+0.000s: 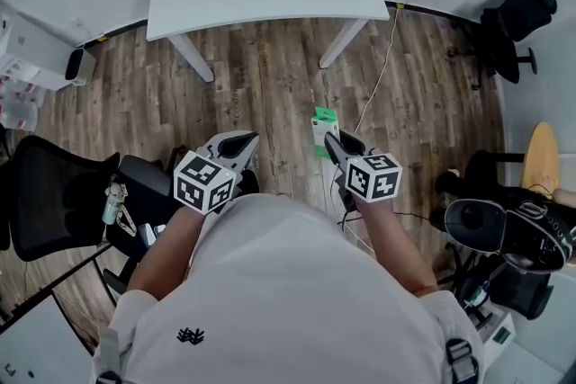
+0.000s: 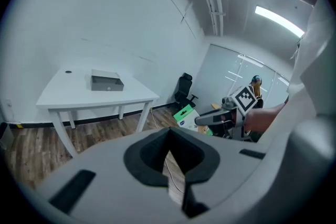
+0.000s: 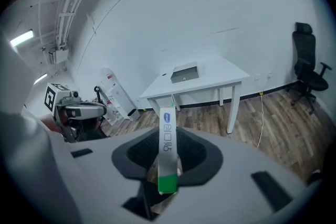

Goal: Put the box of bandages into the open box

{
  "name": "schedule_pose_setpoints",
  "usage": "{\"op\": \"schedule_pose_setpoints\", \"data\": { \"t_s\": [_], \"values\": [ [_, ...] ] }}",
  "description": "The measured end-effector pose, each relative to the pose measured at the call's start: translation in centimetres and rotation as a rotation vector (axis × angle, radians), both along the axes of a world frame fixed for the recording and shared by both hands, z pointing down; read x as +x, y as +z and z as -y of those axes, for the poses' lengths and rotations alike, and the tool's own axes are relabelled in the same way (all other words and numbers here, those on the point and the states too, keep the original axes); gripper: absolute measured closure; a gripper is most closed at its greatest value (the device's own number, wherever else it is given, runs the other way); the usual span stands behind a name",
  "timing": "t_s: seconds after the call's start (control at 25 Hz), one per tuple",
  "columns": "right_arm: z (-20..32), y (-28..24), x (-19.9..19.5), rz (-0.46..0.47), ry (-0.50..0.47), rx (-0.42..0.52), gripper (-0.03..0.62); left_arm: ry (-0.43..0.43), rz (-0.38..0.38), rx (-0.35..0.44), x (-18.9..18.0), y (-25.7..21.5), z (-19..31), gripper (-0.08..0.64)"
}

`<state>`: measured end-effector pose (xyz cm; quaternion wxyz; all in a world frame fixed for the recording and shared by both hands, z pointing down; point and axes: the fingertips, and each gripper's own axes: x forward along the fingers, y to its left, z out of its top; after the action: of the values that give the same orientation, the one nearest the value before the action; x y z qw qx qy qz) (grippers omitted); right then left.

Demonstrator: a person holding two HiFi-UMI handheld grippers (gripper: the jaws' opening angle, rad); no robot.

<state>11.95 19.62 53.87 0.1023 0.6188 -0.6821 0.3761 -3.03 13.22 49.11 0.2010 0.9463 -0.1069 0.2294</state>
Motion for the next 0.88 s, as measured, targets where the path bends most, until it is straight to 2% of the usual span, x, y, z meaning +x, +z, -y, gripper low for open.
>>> {"op": "schedule_pose_setpoints", "data": {
  "t_s": [0.16, 0.44, 0.88],
  "values": [
    [5.1, -0.4, 0.4, 0.012, 0.039, -0.018, 0.499, 0.012, -0.021, -0.005, -0.7, -0.5, 4.3, 0.557],
    [13.6, -1.6, 1.0, -0.020, 0.066, -0.032, 0.499, 0.009, -0.021, -0.029, -4.4, 0.4, 10.2, 0.557],
    [24.3, -3.5, 3.8, -0.092, 0.042, -0.006, 0.499, -0.032, -0.058, -0.050, -5.3, 0.3, 14.2, 0.557]
  ]
}}
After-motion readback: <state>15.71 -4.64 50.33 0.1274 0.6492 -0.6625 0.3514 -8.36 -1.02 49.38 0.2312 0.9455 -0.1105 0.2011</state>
